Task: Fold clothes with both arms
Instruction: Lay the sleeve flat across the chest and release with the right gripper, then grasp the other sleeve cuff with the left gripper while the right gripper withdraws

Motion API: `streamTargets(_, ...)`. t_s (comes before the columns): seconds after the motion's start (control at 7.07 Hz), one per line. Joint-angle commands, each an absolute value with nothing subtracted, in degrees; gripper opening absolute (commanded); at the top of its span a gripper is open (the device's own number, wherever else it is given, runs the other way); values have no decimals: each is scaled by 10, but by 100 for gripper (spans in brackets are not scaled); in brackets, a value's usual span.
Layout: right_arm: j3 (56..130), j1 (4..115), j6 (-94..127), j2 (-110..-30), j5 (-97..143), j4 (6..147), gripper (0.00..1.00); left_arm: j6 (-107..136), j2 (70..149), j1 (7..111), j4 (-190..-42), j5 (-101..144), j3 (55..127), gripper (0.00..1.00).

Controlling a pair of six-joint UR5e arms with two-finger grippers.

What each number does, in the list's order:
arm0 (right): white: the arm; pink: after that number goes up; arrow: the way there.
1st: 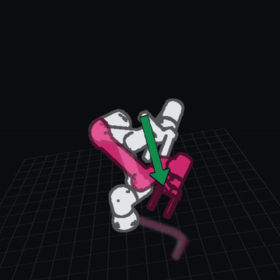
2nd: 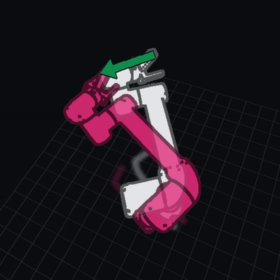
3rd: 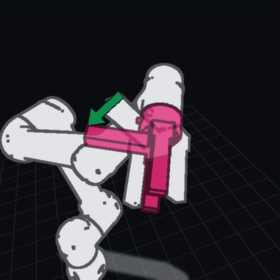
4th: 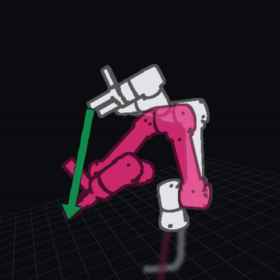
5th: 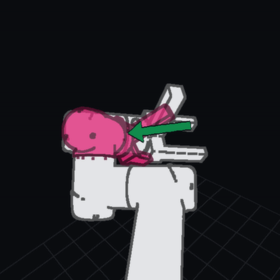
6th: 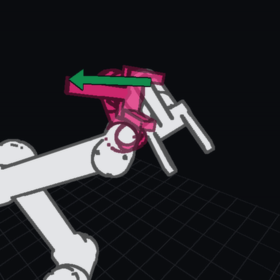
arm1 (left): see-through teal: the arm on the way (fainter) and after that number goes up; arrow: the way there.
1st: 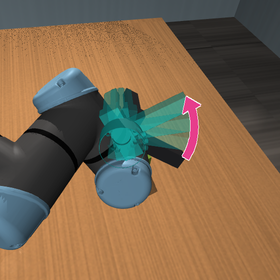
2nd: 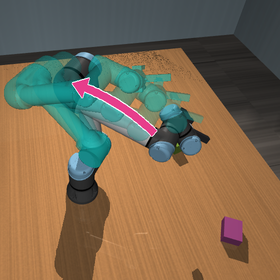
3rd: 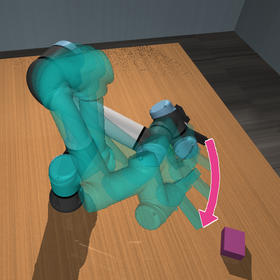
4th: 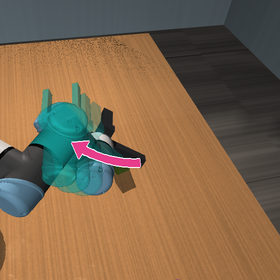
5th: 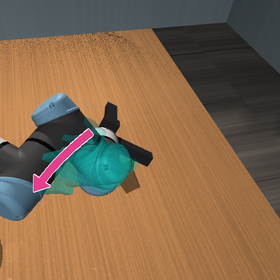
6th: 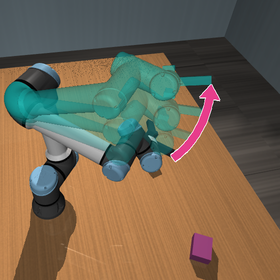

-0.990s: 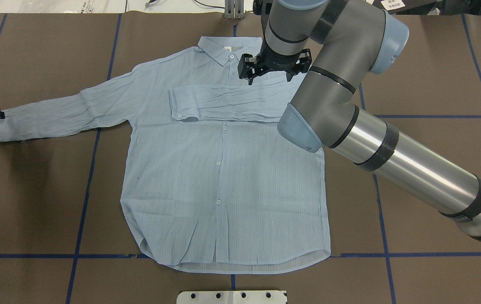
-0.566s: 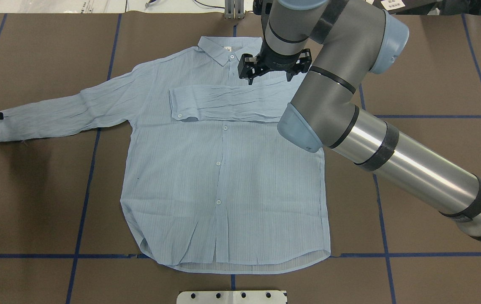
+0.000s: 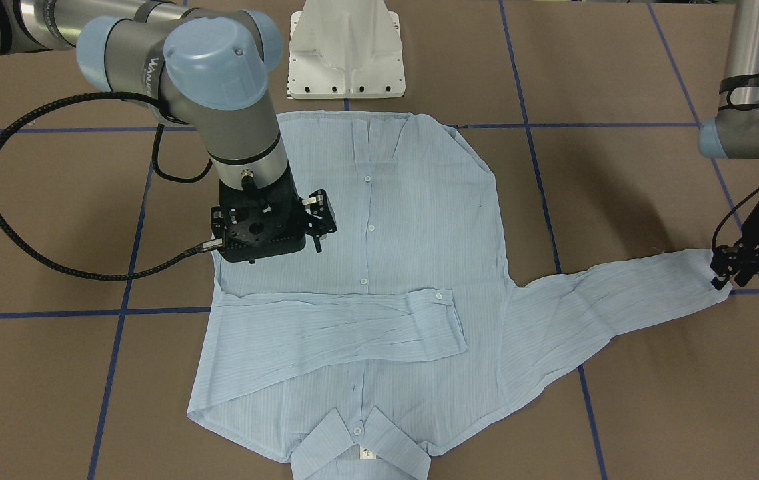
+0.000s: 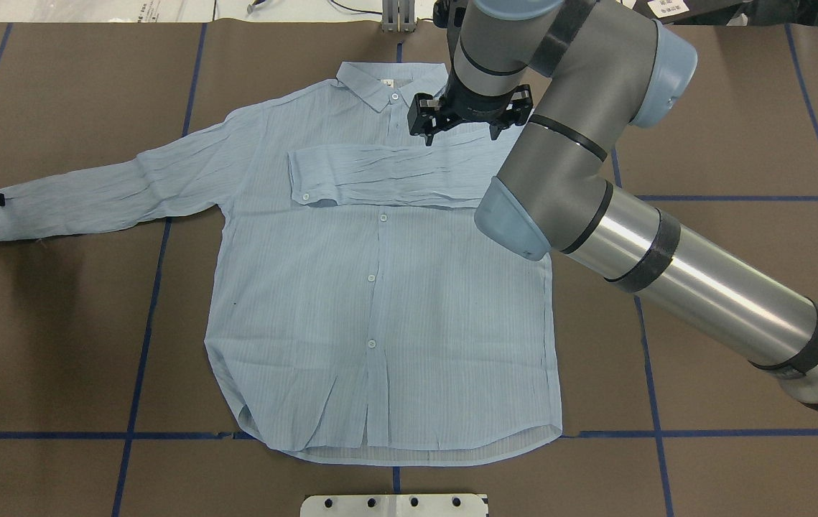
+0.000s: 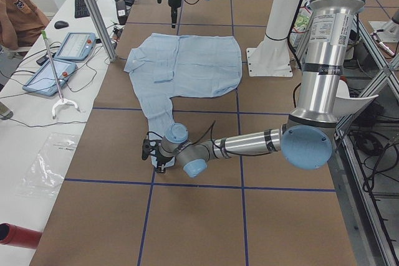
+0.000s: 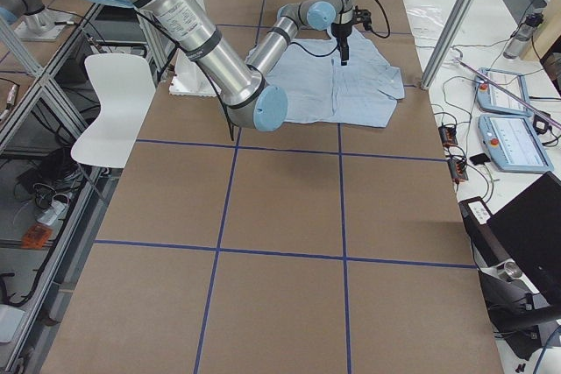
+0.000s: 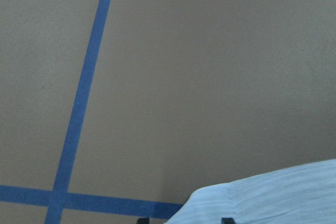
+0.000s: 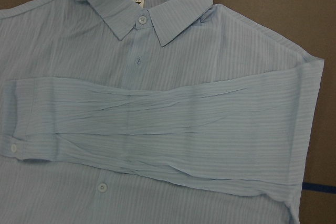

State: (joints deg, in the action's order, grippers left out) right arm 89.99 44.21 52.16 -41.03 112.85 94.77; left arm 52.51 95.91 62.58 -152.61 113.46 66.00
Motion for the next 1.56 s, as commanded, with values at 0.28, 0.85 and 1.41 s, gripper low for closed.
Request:
streamTargets(0.28, 907, 445, 495, -428, 1128, 946, 100, 527, 960, 626, -1526, 1135, 662, 31)
streamTargets(0.85, 908, 451, 492, -429, 1132, 946, 100, 527, 960, 625, -1525, 1140, 668, 0)
streamTargets(1.41, 958, 486, 489, -502, 1145, 949, 100, 529, 959, 626, -1515, 1175, 744, 0)
